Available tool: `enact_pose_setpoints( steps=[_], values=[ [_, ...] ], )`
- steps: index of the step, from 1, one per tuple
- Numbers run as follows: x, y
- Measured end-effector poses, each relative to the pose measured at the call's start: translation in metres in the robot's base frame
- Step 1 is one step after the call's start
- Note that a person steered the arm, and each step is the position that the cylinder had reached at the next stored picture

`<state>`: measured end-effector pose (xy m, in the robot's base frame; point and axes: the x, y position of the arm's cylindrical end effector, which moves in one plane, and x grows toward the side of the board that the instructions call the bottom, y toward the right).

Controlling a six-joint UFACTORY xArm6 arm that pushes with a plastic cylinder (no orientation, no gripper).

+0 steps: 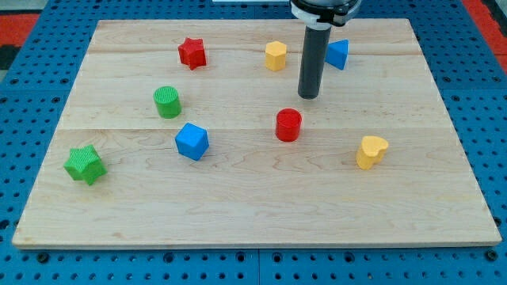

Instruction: Push blue triangle to yellow hexagon

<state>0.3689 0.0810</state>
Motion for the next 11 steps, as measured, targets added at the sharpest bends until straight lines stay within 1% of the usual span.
enact_pose_setpoints(
  steps=[2,3,4,5,7,8,9,10,11],
  values=[
    [-0.016,-0.053],
    [-0.035,-0.058],
    [-0.038,0.001],
    [-0.052,0.003],
    [-0.125,0.003],
    [-0.133,0.075],
    [-0.1,0.085],
    [-0.061,0.014],
    [-0.048,-0.046]
  ],
)
